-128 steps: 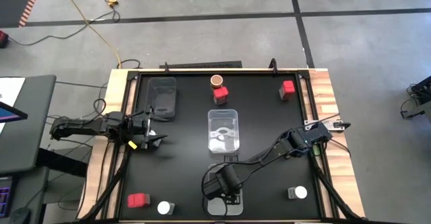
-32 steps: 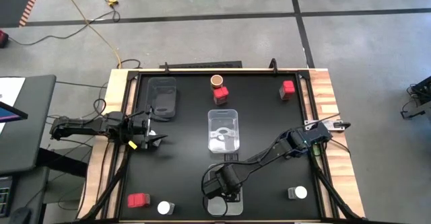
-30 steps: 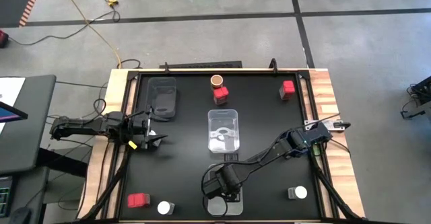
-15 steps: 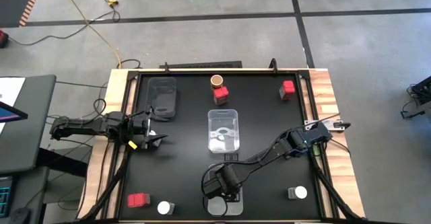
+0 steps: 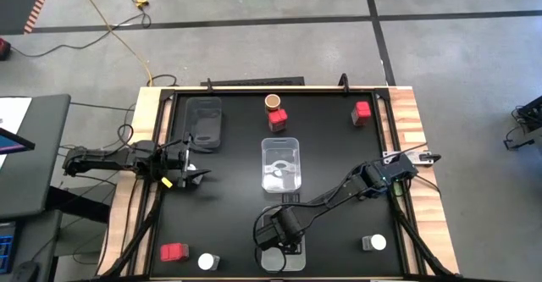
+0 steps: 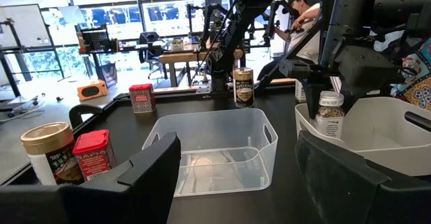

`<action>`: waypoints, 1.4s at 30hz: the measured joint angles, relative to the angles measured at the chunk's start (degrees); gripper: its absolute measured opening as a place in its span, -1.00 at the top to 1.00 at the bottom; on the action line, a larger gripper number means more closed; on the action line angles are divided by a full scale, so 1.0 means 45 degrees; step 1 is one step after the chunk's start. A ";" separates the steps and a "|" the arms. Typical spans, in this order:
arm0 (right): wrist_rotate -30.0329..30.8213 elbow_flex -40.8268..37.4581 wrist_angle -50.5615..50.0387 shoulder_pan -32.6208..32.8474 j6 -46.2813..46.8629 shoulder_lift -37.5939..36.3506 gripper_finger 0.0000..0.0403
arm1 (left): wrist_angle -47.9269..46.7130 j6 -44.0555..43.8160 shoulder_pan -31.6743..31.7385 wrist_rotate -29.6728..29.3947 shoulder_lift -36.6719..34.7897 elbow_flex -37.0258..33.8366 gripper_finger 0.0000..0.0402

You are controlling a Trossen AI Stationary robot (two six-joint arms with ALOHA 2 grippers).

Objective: Sort spices by type
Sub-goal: Put the white seasoning bottle into the white bin

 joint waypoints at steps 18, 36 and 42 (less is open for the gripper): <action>-0.0078 0.0952 -0.0497 -0.0005 0.0117 -0.0287 -0.29 | 0.0001 0.0000 -0.0001 0.0000 -0.0001 0.0000 -0.40; 0.0160 0.0981 -0.0532 -0.0170 0.0365 -0.0895 -0.29 | 0.0005 0.0000 0.0003 0.0000 -0.0001 0.0000 -0.40; 0.0301 0.0942 -0.0835 -0.0166 0.0759 -0.1252 -0.29 | 0.0005 -0.0004 0.0002 0.0000 0.0000 0.0000 -0.40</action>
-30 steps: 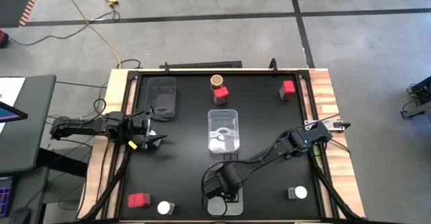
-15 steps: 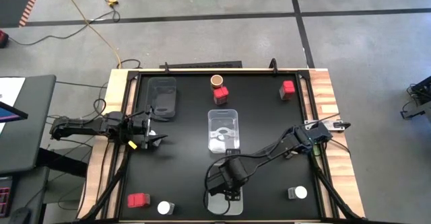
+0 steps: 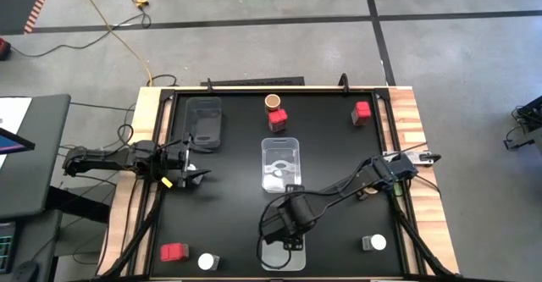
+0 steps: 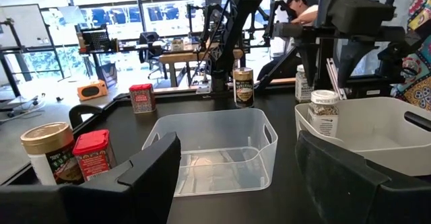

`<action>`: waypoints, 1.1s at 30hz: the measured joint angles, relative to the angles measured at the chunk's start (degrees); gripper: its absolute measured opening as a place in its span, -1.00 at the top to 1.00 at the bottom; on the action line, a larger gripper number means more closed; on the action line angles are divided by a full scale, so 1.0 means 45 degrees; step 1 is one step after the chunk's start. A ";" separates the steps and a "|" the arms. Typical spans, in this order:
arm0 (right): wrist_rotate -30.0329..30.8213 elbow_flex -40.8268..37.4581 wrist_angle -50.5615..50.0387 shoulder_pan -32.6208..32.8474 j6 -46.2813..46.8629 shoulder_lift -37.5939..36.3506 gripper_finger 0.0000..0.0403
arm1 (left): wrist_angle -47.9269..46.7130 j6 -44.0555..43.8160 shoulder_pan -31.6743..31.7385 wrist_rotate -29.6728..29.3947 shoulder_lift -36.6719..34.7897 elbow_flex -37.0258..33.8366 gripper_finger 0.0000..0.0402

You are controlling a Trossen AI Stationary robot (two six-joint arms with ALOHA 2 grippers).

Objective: Sort spices by type
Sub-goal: Put the white seasoning bottle into the white bin

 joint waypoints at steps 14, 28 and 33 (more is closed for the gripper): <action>0.0016 0.0044 0.0005 0.0111 0.1003 -0.0020 -0.29 | 0.0000 0.0004 0.0001 0.0000 0.0000 0.0000 -0.40; 0.0024 -0.0223 0.0140 0.0390 0.1110 -0.0020 -0.29 | 0.0000 0.0003 -0.0001 0.0000 0.0000 0.0000 -0.40; 0.0024 -0.0223 0.0139 0.0390 0.0580 -0.0020 -0.29 | 0.0000 0.0000 0.0000 0.0000 0.0000 0.0000 -0.40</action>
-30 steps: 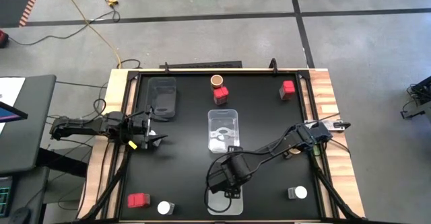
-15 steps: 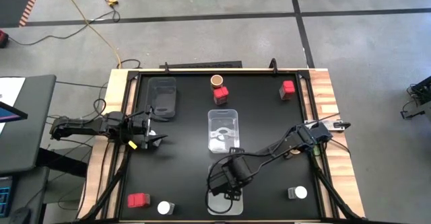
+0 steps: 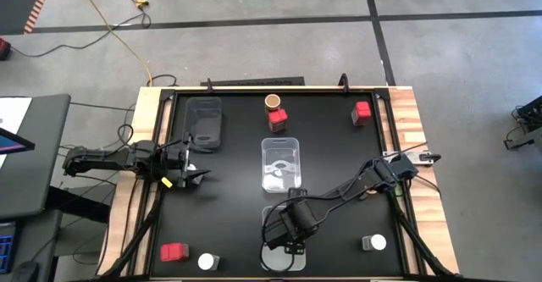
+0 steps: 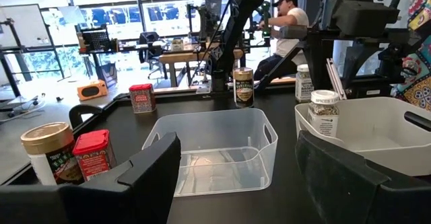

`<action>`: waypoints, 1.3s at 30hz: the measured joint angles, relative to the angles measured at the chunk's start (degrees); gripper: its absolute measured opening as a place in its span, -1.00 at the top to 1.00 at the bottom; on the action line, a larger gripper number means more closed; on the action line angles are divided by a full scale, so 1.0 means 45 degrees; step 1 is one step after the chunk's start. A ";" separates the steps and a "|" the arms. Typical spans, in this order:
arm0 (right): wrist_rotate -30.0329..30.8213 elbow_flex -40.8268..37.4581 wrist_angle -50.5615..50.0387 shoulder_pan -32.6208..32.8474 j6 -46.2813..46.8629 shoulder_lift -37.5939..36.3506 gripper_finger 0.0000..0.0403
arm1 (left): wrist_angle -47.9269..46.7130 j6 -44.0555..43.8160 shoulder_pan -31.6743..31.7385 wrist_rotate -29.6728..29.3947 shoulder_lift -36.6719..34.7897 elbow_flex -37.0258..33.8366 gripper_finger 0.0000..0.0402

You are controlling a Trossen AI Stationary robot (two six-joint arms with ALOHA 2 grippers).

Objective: Sort spices by type
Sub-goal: Put the white seasoning bottle into the white bin

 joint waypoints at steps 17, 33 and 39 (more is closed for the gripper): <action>-0.0046 0.0000 -0.0059 -0.0312 0.0132 0.0000 -0.70 | 0.0000 0.0003 -0.0003 0.0000 0.0000 0.0000 -0.40; -0.0017 0.0000 0.0335 -0.0389 -0.0364 0.0004 -0.80 | -0.0001 -0.0001 -0.0003 0.0000 0.0000 0.0000 -0.40; 0.0019 -0.0534 0.0661 -0.0502 -0.0685 0.0010 -0.80 | -0.0004 0.0002 -0.0001 0.0000 0.0000 0.0000 -0.40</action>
